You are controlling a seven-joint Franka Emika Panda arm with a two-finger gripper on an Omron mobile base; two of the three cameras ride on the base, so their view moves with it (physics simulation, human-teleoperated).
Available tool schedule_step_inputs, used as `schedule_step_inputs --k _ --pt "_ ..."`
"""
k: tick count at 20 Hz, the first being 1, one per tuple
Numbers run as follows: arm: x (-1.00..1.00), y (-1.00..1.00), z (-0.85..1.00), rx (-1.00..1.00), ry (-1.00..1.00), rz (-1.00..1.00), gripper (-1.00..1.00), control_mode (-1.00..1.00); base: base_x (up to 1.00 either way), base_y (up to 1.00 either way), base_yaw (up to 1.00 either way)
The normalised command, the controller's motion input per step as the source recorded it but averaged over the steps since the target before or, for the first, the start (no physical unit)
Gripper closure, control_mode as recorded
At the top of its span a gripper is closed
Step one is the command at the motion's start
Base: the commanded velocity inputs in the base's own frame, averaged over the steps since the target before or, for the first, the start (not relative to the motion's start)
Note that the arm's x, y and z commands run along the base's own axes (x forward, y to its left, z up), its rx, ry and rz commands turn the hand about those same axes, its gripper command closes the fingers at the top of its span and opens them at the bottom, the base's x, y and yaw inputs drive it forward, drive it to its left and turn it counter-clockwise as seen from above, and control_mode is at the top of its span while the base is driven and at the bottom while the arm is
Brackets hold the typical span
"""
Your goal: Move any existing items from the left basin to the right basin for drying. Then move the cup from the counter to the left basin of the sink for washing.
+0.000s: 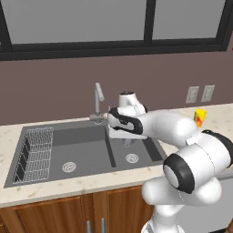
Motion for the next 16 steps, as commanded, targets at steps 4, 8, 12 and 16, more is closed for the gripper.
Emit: schedule_step_inputs --k 4,8,12,16 --pt "0.31 -0.38 -0.21 0.01 0.00 0.05 1.00 -1.00 0.00 0.00 0.00" --pt "0.37 -0.24 -0.29 0.00 0.00 0.07 1.00 -1.00 0.00 0.00 0.00" --pt "0.47 -0.26 -0.32 0.00 0.00 0.10 1.00 -1.00 0.00 0.00 0.00" --pt "0.51 -0.18 -0.27 0.01 0.00 0.09 1.00 -1.00 0.00 0.00 0.00"
